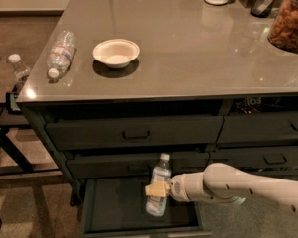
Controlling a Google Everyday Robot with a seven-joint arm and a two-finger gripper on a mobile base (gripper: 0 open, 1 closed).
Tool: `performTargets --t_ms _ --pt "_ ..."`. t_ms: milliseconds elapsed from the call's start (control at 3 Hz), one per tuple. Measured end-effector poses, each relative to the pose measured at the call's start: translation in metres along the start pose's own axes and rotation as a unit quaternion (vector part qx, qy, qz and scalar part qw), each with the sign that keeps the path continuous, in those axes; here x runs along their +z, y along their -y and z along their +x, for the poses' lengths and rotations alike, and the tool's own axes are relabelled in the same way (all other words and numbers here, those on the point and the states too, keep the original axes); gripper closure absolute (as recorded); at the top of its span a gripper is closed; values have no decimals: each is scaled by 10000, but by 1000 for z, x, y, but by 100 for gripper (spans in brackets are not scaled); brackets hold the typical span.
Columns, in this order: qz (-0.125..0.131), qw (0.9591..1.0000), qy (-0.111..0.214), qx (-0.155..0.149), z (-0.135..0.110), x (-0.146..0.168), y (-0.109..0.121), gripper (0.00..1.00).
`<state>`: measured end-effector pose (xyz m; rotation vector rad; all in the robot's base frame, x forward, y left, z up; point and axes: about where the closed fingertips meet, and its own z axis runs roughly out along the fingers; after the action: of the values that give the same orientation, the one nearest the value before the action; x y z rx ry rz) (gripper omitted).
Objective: Place blue plastic bottle into bottom drawer
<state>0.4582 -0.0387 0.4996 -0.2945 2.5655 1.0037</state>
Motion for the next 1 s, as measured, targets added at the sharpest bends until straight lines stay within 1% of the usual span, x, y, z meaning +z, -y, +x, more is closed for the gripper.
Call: performTargets --t_ms 333,667,1000 --pt "-240 9992 94 301 6 24 20 100" --pt "-241 9992 94 302 6 24 20 100" --pt "-369 9975 147 593 19 46 37 100"
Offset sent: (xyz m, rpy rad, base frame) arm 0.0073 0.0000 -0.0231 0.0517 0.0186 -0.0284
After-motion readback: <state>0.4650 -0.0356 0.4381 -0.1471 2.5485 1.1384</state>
